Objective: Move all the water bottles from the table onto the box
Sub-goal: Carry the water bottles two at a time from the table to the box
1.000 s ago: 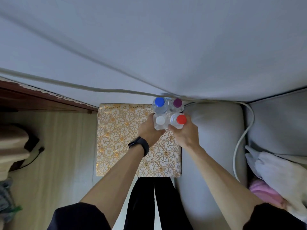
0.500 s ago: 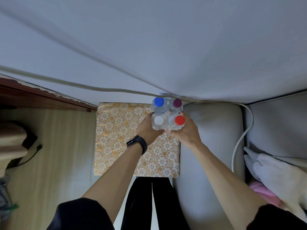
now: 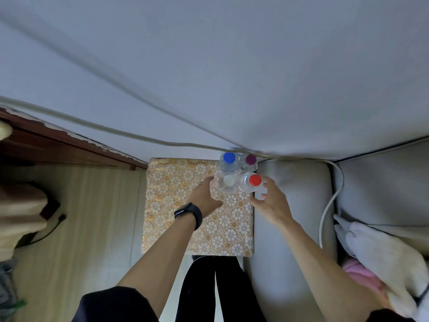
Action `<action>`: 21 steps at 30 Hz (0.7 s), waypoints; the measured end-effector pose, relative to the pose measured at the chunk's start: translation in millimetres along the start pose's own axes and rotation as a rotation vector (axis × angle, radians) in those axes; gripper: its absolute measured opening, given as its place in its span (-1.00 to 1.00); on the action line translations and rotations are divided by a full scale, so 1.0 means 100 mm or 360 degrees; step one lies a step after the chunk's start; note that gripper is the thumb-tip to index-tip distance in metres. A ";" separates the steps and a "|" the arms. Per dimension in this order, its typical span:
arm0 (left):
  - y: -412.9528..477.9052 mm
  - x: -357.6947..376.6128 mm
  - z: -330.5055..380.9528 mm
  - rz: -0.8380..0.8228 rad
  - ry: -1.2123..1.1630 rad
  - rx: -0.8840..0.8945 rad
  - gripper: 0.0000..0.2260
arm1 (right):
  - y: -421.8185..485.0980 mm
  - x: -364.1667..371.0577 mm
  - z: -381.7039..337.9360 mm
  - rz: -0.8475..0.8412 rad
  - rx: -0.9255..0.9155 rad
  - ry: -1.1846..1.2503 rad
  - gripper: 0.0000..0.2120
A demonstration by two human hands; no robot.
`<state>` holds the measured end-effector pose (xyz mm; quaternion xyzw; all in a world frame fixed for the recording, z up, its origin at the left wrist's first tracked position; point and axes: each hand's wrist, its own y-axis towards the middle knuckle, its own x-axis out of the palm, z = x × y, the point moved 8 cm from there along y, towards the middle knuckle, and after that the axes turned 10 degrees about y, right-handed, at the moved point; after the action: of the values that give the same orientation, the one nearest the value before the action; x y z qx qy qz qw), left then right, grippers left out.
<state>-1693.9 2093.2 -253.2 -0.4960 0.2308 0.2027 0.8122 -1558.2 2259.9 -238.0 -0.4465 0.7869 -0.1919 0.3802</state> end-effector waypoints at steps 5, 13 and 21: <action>-0.66 -0.42 -0.11 0.0020 0.0092 0.0015 -0.34 | -0.77 -0.13 -0.44 0.0050 -0.0083 -0.0169 -0.38; -2.00 -1.28 -0.57 0.0443 0.0018 0.0071 -0.50 | -2.03 0.19 -1.86 -0.0058 -0.0904 -0.0272 -0.74; -3.30 -1.77 -1.95 0.0997 -0.0234 -0.0475 -0.55 | -2.64 1.35 -3.01 -0.0489 -0.1586 -0.0628 -0.73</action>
<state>-1687.4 1759.7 5.0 -0.4984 0.2806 0.5085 0.6437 -1684.9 1994.6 64.9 -0.7093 0.6222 0.2375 0.2309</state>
